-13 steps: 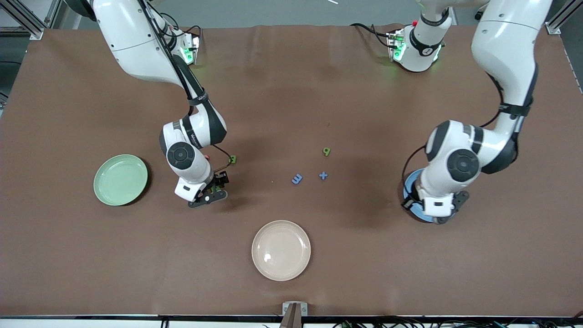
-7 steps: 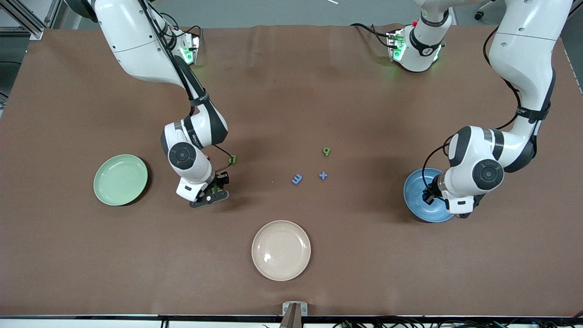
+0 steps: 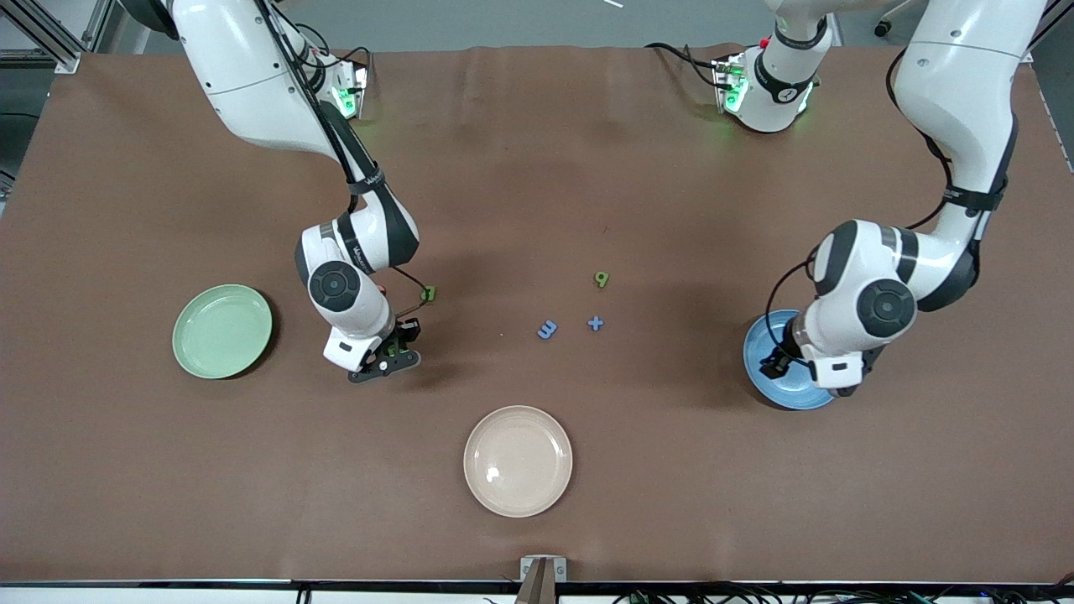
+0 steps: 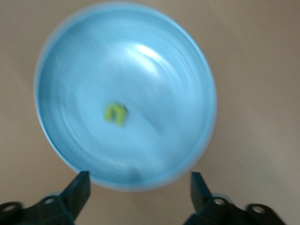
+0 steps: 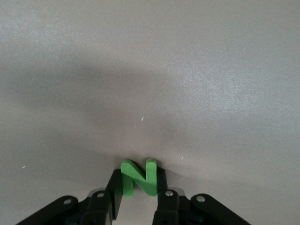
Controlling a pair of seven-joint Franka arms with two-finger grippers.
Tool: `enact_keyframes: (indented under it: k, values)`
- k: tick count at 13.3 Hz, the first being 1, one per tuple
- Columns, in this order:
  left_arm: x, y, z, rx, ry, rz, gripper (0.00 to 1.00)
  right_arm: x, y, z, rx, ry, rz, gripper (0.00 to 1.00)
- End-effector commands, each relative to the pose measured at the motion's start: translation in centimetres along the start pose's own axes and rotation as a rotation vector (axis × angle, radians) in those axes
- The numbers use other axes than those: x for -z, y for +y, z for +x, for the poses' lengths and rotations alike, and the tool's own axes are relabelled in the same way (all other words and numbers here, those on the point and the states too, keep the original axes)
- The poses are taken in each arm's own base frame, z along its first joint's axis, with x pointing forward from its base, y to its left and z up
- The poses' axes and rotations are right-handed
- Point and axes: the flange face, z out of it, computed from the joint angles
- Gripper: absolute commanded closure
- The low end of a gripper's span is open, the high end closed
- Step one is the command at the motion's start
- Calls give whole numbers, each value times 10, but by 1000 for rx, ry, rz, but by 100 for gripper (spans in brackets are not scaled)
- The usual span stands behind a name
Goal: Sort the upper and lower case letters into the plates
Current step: 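Carry the N to the green plate while the left gripper grasps green d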
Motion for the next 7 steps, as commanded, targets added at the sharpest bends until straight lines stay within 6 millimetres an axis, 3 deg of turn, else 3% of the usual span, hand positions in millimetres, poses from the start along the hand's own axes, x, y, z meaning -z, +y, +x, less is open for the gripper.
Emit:
enact_keyframes:
  k: [1, 3, 5, 7]
  values:
    - [1, 29, -82, -21, -5, 9, 0, 37, 11, -6, -3, -31, 11, 82]
    - [-6, 48, -151, -105, 2, 20, 2, 81, 37, -19, -17, -71, 19, 82]
    - [-16, 60, -207, -74, 7, 17, 5, 110, 66, -49, 4, -61, 28, 82]
    - [-29, 66, -252, -67, 6, 18, 5, 127, 126, -84, 20, -54, 48, 82]
